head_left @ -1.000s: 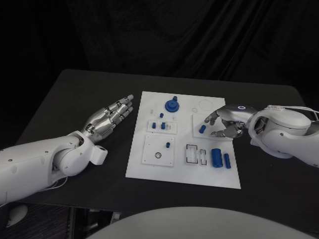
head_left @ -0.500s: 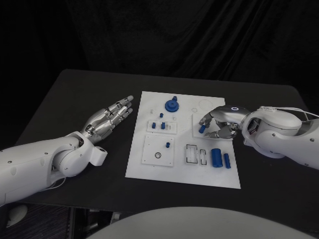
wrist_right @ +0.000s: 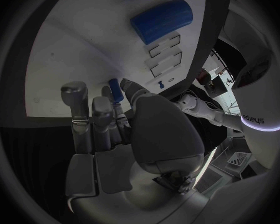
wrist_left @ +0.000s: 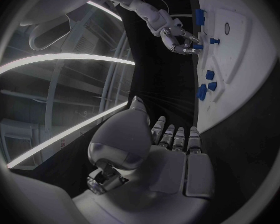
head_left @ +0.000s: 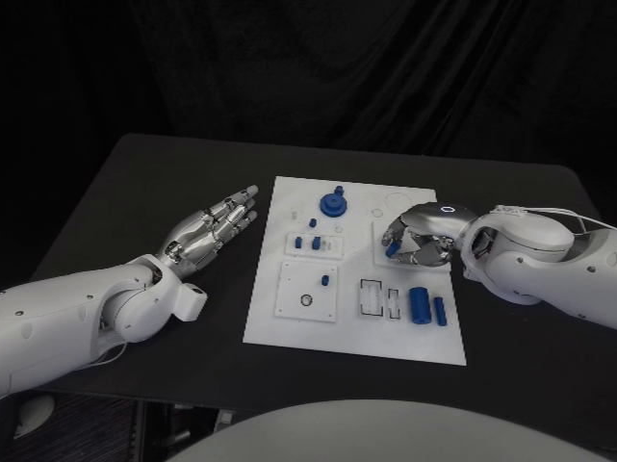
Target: Assemble the parts on the task board
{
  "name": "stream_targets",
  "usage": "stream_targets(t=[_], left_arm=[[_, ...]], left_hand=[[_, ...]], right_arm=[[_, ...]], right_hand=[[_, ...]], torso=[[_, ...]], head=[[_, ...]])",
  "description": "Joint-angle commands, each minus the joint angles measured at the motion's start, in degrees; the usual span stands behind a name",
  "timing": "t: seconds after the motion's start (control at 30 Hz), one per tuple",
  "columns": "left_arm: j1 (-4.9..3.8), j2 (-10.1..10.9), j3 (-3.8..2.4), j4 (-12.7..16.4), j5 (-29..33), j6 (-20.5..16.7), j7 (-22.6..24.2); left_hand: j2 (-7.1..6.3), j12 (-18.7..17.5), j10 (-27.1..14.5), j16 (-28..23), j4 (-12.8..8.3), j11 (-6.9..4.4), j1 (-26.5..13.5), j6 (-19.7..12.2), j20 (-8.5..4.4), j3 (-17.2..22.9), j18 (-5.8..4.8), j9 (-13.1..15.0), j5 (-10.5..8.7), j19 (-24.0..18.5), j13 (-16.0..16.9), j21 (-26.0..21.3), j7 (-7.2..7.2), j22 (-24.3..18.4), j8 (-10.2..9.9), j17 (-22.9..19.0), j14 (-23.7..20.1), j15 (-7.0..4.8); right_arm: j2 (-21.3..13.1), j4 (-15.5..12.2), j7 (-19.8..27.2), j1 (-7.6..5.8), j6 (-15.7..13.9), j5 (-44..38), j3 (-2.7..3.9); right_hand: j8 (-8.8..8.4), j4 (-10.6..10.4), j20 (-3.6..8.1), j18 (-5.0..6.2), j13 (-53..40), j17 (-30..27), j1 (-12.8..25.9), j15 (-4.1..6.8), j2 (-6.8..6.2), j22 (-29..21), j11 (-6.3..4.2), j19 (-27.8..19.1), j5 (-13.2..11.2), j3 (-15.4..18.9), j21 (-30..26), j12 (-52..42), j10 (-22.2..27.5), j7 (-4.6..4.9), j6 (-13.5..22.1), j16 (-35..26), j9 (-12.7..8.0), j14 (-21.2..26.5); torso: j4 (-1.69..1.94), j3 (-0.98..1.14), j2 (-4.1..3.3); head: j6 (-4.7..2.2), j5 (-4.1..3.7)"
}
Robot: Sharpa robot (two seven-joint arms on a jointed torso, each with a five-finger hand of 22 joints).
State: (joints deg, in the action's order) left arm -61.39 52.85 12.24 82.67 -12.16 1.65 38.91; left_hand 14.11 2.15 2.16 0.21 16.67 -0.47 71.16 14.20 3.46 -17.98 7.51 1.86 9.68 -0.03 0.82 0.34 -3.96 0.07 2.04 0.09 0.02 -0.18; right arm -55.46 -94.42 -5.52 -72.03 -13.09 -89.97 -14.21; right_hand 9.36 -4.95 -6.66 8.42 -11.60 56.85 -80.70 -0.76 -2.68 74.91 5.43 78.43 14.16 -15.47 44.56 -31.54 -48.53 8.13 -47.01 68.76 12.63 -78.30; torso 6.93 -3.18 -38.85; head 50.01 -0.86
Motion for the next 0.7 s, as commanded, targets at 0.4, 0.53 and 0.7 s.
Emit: stream_targets(t=[0.4,0.53,0.7], left_arm=[[0.44,0.0,-0.04,0.0,-0.2,1.0,6.6],[0.63,0.0,-0.04,0.0,-0.2,1.0,6.3],[0.80,0.1,-0.04,0.0,-0.2,1.0,5.9]], left_hand=[[1.07,-0.4,-0.2,-0.2,0.0,0.36,0.7,0.5,1.50,0.7,0.62,0.0,2.54,0.0,-0.1,-0.3,1.25,-0.1,-0.1,-0.1,0.0,0.95],[1.15,-0.4,-0.2,-0.2,0.0,0.35,0.8,0.5,1.53,0.7,0.72,0.0,2.80,0.0,-0.1,-0.3,1.38,-0.1,-0.1,-0.1,0.0,0.86],[1.25,-0.5,-0.3,-0.2,0.0,0.36,0.9,0.4,1.66,0.8,0.79,0.0,2.96,0.0,-0.1,-0.3,1.49,-0.1,-0.2,-0.1,0.0,0.93]], right_arm=[[-0.2,-0.3,0.9,0.16,-3.8,-0.1,0.03],[-0.6,-0.9,1.0,0.02,-4.3,-0.1,0.04],[-1.3,-2.4,0.5,-0.84,-4.3,-0.1,0.05]], right_hand=[[4.43,3.1,1.44,-1.24,-2.2,0.6,-4.3,1.45,0.82,5.7,-1.72,0.7,2.0,-2.9,1.9,-2.7,-2.9,-0.69,-7.6,0.5,4.2,-0.9],[5.21,3.2,1.51,-1.29,-2.5,0.6,-4.0,1.45,0.85,5.7,-1.72,0.6,1.5,-2.7,2.1,-2.9,-3.1,-0.63,-8.6,0.5,5.2,-0.9],[5.95,3.7,1.59,-1.28,-2.9,0.3,-4.4,1.53,1.03,5.7,-1.80,0.5,1.1,-2.8,2.1,-3.3,-3.7,-0.64,-9.2,0.3,6.5,-0.8]], torso=[[-0.17,-0.10,0.09],[0.00,-0.13,0.07],[0.00,-0.09,0.09]], head=[[-0.01,0.19],[-0.01,0.01],[-0.01,0.22]])
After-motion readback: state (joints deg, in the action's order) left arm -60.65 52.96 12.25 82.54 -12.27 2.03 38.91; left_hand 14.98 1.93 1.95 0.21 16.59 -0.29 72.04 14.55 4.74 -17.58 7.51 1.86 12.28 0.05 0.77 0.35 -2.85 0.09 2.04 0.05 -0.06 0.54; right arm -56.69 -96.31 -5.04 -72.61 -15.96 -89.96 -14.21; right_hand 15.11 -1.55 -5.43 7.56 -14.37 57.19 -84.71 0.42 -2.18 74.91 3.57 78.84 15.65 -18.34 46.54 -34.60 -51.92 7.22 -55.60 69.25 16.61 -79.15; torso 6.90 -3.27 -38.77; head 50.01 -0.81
